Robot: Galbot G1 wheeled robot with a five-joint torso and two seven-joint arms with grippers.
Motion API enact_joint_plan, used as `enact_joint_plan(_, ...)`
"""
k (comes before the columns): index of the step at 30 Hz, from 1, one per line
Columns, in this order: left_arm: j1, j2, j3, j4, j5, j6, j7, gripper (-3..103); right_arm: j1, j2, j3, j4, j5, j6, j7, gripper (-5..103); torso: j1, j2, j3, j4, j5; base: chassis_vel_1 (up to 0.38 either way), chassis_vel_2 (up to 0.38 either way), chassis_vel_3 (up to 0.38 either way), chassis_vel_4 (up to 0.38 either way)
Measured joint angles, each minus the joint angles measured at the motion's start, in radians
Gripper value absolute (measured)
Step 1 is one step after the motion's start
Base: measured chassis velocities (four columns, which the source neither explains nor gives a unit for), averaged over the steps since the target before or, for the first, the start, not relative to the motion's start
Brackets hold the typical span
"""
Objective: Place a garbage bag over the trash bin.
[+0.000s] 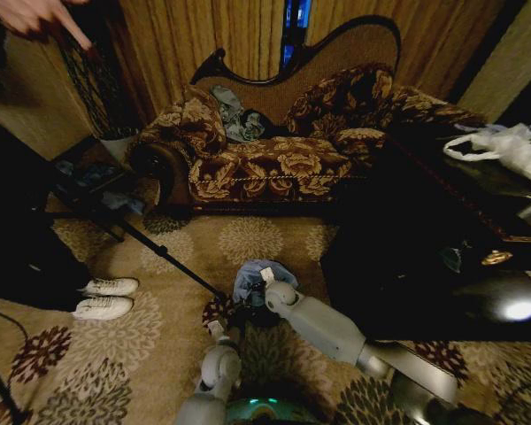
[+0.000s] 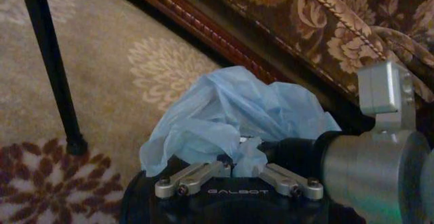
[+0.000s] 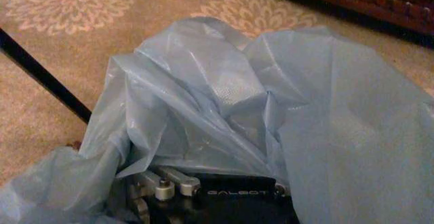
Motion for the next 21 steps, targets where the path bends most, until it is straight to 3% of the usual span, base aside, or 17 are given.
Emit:
enact_joint_plan(14, 0.05, 0.011, 0.001, -0.007, 0.032, -0.046, 0.019, 0, 0.008, -0.015, -0.015, 0.062, 0.021, -0.008, 0.025, 100, 0.0, 0.0, 0.0, -0.0006, 0.0025, 0.0, 0.0, 0.0, 0.0)
enact_joint_plan(16, 0.052, 0.012, -0.004, 0.004, 0.032, -0.052, 0.022, 0, 0.009, -0.014, -0.016, 0.062, 0.021, -0.008, 0.026, 100, 0.0, 0.0, 0.0, -0.0004, 0.0031, 0.0, 0.0, 0.0, 0.0)
enact_joint_plan(18, 0.045, 0.012, -0.013, 0.021, 0.033, -0.067, 0.037, 0, 0.009, -0.013, -0.016, 0.062, 0.021, -0.007, 0.026, 100, 0.0, 0.0, 0.0, 0.0013, 0.0032, 0.0, 0.0, 0.0, 0.0)
enact_joint_plan(21, 0.025, 0.014, -0.023, 0.107, 0.045, -0.091, 0.071, 0, 0.01, -0.015, -0.018, 0.069, 0.023, -0.007, 0.026, 100, 0.0, 0.0, 0.0, -0.0001, 0.0036, 0.0, 0.0, 0.0, 0.0)
